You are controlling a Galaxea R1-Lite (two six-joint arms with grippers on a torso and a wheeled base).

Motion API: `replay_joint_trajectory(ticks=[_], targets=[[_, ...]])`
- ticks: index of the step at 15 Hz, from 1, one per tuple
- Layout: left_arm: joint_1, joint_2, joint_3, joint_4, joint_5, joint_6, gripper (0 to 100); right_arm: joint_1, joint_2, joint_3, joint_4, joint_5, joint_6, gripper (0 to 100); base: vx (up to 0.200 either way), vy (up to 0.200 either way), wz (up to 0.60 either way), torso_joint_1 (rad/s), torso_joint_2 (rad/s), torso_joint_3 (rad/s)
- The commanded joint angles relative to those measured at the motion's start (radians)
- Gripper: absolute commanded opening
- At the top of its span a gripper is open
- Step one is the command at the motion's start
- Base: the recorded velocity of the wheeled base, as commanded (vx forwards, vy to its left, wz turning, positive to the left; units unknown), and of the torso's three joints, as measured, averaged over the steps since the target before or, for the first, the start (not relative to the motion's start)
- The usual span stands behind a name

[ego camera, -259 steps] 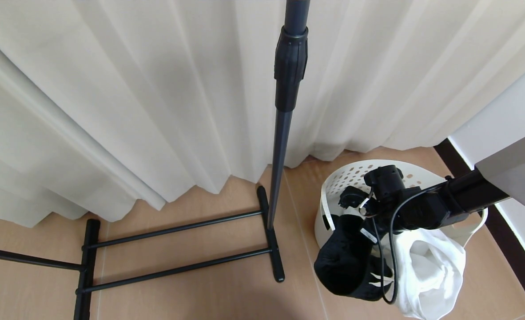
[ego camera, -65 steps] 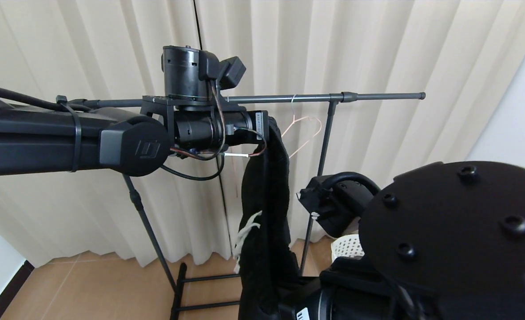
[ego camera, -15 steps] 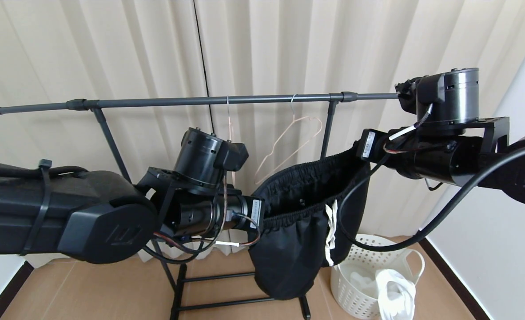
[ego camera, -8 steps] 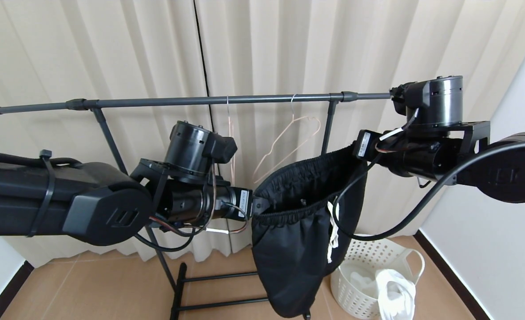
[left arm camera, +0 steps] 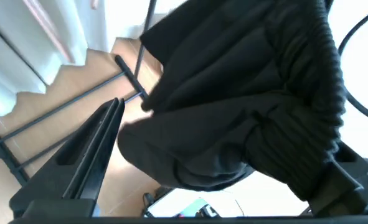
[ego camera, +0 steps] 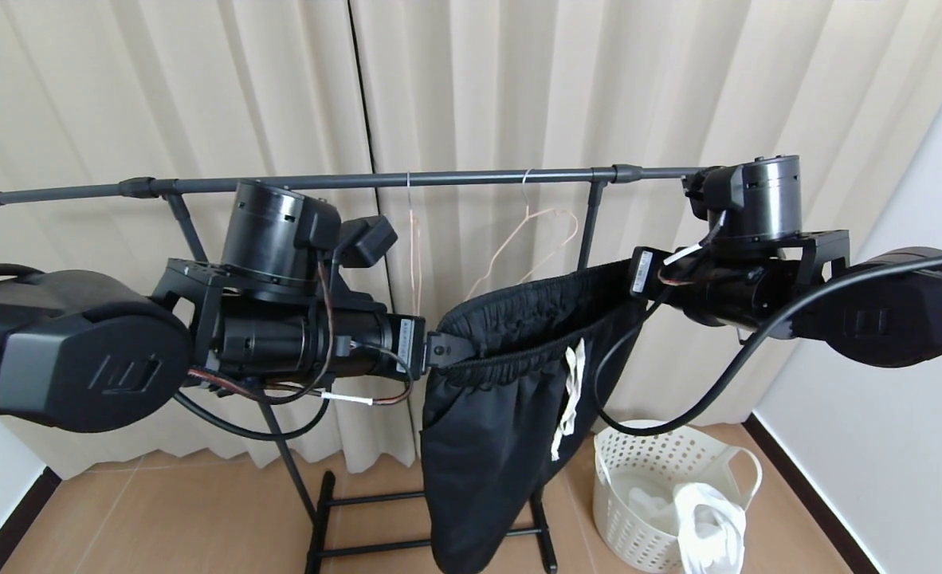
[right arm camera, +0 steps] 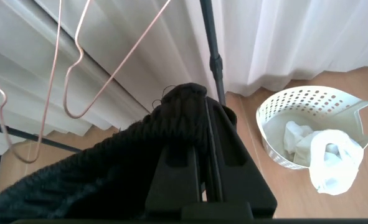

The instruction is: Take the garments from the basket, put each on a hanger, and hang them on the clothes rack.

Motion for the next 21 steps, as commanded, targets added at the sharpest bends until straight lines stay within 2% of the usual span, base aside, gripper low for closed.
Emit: replay_joint_trajectory(ticks=[1, 3, 4, 5, 8, 9, 11, 14, 18, 21], targets=[[0.022, -0.06, 0.046, -0.004, -0.062, 0.002, 100, -0.012, 0.007, -0.001, -0.001, 0.0, -0.001, 0, 0.0, 0.0, 0.0, 0.0, 0.0, 0.0], [0.046, -0.111, 0.089, -0.004, -0.166, 0.016, 100, -0.013, 0.013, -0.001, -0.001, 0.0, 0.0, 0, 0.0, 0.0, 0.0, 0.0, 0.0, 0.0], [0.055, -0.119, 0.1, -0.004, -0.188, 0.034, 100, -0.013, 0.012, -0.001, -0.001, 0.0, 0.0, 0, 0.0, 0.0, 0.0, 0.0, 0.0, 0.0], [0.068, -0.122, 0.107, -0.004, -0.202, 0.065, 100, -0.013, 0.01, -0.001, -0.001, 0.0, 0.0, 0, 0.0, 0.0, 0.0, 0.0, 0.0, 0.0], [0.075, -0.08, 0.071, -0.006, -0.18, 0.073, 100, -0.015, 0.006, -0.001, -0.001, 0.0, -0.001, 0, 0.0, 0.0, 0.0, 0.0, 0.0, 0.0], [0.082, -0.04, 0.035, -0.004, -0.134, 0.071, 100, -0.022, 0.004, -0.001, -0.001, 0.0, -0.001, 0, 0.0, 0.0, 0.0, 0.0, 0.0, 0.0], [0.082, 0.062, -0.057, -0.001, 0.012, 0.062, 100, -0.028, 0.001, -0.001, -0.001, 0.0, -0.006, 0, 0.0, 0.0, 0.0, 0.0, 0.0, 0.0], [0.088, 0.248, -0.261, 0.0, 0.193, 0.04, 100, -0.041, -0.003, -0.001, -0.013, 0.0, -0.009, 0, 0.0, 0.0, 0.0, 0.0, 0.0, 0.0], [0.111, 0.441, -0.474, 0.0, 0.36, 0.04, 100, -0.042, -0.008, 0.001, -0.015, -0.002, -0.02, 0, 0.0, 0.0, 0.0, 0.0, 0.0, 0.0], [0.115, 0.564, -0.646, 0.002, 0.404, 0.042, 100, -0.042, -0.003, 0.004, -0.015, -0.002, -0.018, 0, 0.0, 0.0, 0.0, 0.0, 0.0, 0.0]])
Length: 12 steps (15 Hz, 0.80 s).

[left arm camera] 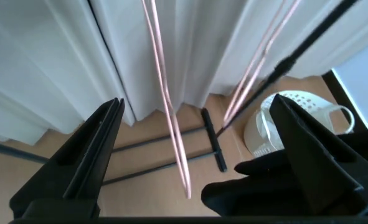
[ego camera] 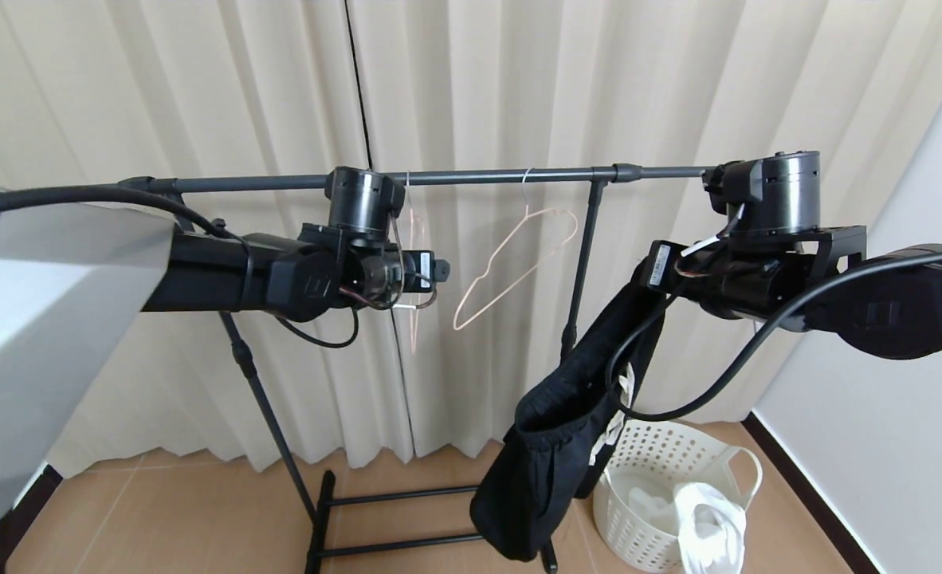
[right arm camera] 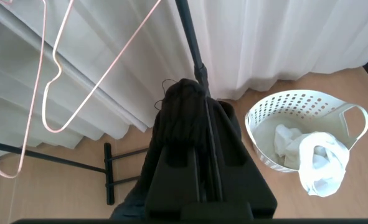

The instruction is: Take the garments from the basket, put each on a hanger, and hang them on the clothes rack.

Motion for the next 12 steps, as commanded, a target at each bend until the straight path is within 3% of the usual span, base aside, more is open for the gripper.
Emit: replay_joint_trajectory(ticks=[1, 7, 12], targets=[[0.009, 0.147, -0.129, 0.004, 0.03, 0.003, 100, 0.002, 0.003, 0.002, 0.0, -0.005, 0.0, 0, 0.0, 0.0, 0.0, 0.0, 0.0, 0.0], [0.059, 0.3, -0.333, 0.066, 0.096, 0.006, 100, 0.0, 0.011, 0.002, -0.002, -0.006, 0.0, 0, 0.0, 0.0, 0.0, 0.0, 0.0, 0.0], [0.064, 0.334, -0.333, 0.063, 0.094, 0.018, 100, 0.0, 0.02, 0.0, -0.002, -0.006, 0.0, 0, 0.0, 0.0, 0.0, 0.0, 0.0, 0.0]])
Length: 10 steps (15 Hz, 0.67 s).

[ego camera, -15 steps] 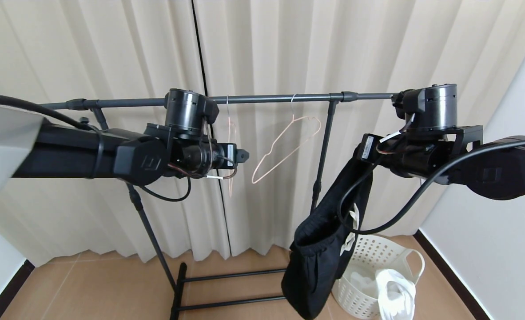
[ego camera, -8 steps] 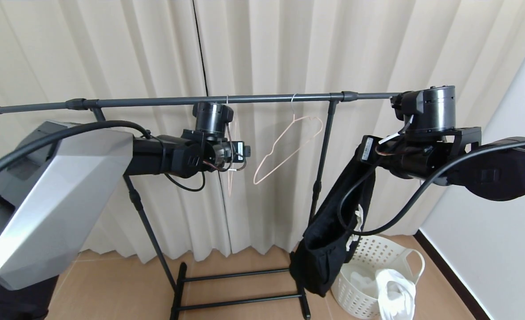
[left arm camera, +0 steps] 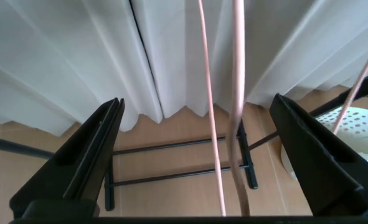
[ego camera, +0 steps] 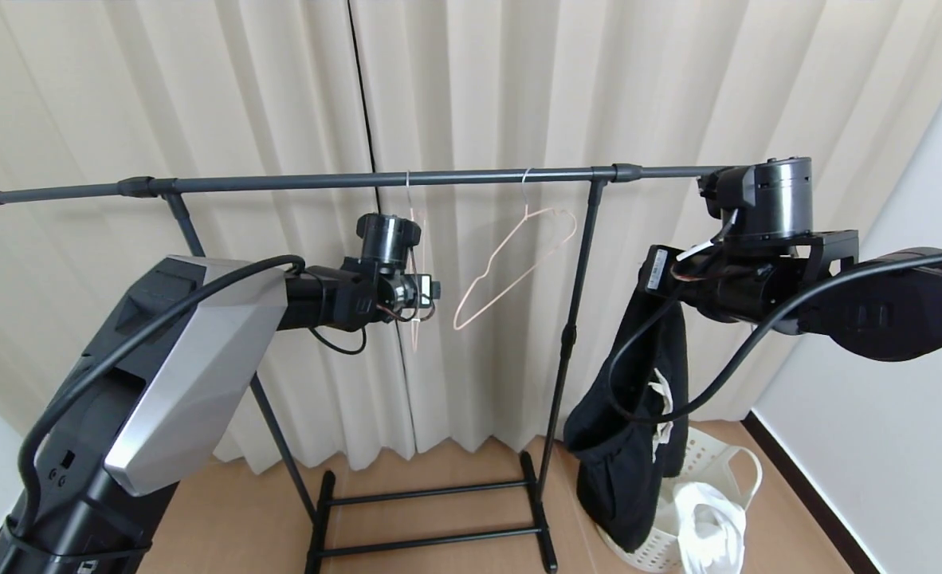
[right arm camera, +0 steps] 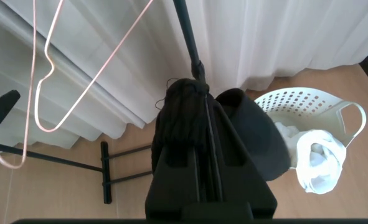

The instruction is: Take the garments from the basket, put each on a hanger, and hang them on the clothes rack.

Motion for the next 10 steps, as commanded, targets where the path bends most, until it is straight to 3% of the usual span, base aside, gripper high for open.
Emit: replay_joint_trajectory(ticks=[1, 10], targets=[[0.002, 0.014, -0.001, -0.001, 0.0, -0.001, 100, 0.0, 0.01, 0.001, 0.0, -0.001, -0.001, 0, 0.0, 0.0, 0.0, 0.0, 0.0, 0.0], [0.008, 0.014, -0.001, -0.006, 0.0, -0.003, 100, 0.0, 0.012, 0.001, 0.0, -0.001, 0.0, 0, 0.0, 0.0, 0.0, 0.0, 0.0, 0.0]])
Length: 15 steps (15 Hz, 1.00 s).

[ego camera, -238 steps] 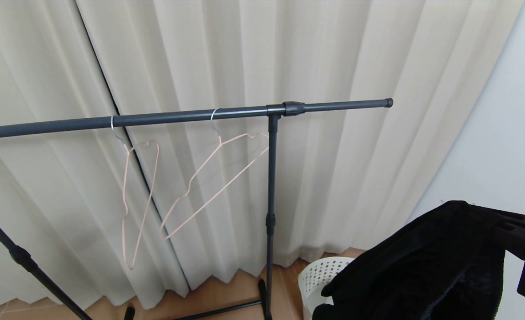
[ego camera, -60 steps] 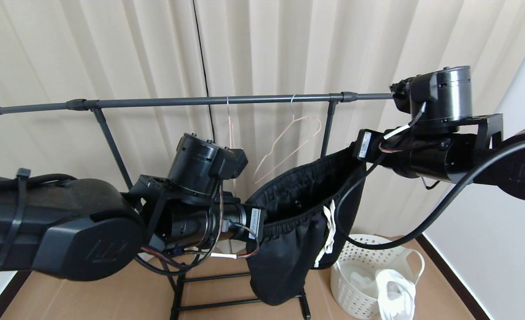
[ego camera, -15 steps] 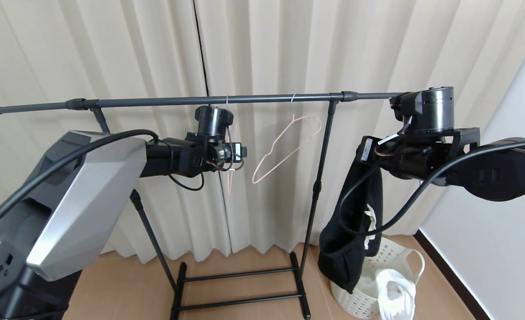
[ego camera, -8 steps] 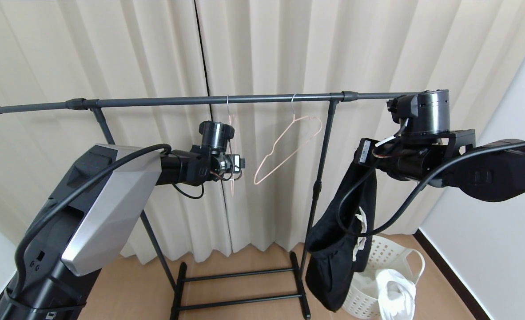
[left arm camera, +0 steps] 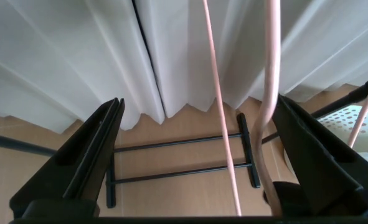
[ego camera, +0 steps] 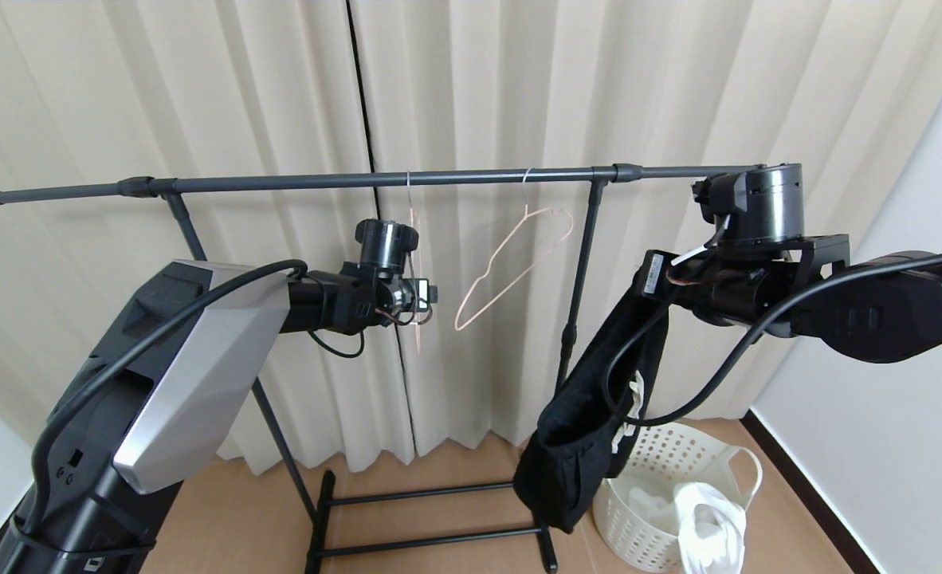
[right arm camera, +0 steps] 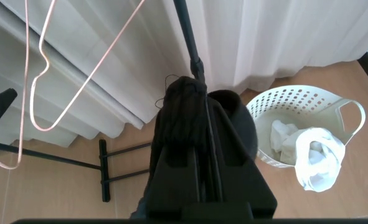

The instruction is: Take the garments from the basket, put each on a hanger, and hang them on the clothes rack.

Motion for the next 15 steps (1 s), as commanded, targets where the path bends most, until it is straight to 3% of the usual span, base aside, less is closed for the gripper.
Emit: replay_joint_trajectory(ticks=[1, 2, 15], targets=[[-0.002, -0.002, 0.0, -0.001, 0.0, -0.001, 100, 0.0, 0.0, 0.0, 0.0, 0.0, -0.001, 0, 0.0, 0.0, 0.0, 0.0, 0.0, 0.0], [-0.002, -0.004, 0.0, -0.001, 0.0, -0.001, 0, 0.0, 0.0, 0.0, 0.0, 0.0, 0.0, 0, 0.0, 0.0, 0.0, 0.0, 0.0, 0.0], [-0.023, -0.016, 0.0, -0.007, 0.008, -0.003, 0, 0.0, -0.001, 0.001, 0.0, 0.0, -0.001, 0, 0.0, 0.0, 0.0, 0.0, 0.0, 0.0]])
